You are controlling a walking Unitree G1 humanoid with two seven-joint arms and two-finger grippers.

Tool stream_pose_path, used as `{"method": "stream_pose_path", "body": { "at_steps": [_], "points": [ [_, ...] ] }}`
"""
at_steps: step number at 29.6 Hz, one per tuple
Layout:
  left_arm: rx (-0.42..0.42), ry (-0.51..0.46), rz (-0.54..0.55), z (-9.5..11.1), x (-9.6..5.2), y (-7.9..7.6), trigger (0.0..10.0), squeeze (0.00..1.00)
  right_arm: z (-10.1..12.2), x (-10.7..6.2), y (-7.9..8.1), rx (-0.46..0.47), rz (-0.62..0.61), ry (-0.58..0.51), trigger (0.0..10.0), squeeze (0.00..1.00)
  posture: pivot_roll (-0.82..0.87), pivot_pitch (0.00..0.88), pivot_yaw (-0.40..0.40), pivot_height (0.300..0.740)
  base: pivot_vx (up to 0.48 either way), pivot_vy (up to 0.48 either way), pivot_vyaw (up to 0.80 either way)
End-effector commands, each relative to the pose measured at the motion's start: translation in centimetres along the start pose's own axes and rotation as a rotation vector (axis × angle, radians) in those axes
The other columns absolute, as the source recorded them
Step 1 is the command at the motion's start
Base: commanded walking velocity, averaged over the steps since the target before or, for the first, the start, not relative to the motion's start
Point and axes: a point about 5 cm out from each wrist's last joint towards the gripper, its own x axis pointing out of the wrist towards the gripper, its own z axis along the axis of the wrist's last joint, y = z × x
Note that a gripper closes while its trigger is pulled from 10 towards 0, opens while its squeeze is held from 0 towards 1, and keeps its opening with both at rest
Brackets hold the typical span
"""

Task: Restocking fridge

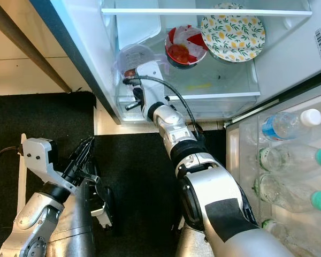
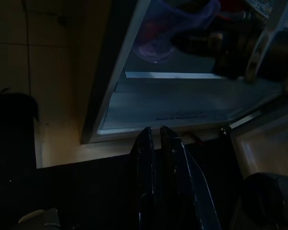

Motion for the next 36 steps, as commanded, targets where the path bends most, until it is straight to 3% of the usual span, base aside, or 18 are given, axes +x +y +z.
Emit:
{"method": "stream_pose_path", "body": {
  "at_steps": [1, 11, 25, 36],
  "points": [
    [0.004, 0.043, 0.002, -0.6, -0.8, 0.1, 10.0, 0.00, -0.5, -0.2, -0.4, 0.042, -0.046, 0.006, 10.0, 0.00, 0.24, 0.631, -0.036, 0.365, 0.000, 0.000, 0.00],
    [0.004, 0.044, 0.008, -0.6, -0.9, 0.2, 10.0, 0.00, 0.2, -0.1, -1.1, 0.051, -0.104, -0.023, 10.0, 0.00, 0.24, 0.633, -0.043, 0.365, 0.000, 0.000, 0.00],
    [0.000, 0.029, 0.006, -0.8, 0.1, 0.3, 10.0, 0.00, -1.7, -0.9, -1.4, 0.062, -0.083, 0.014, 10.0, 0.00, 0.21, 0.597, -0.050, 0.365, 0.000, 0.000, 0.00],
    [0.002, -0.004, -0.001, -0.8, 1.6, 0.6, 10.0, 0.00, -1.5, -1.3, -1.5, 0.107, 0.049, -0.036, 10.0, 0.00, 0.17, 0.533, -0.060, 0.365, 0.000, 0.000, 0.00]
  ]
}}
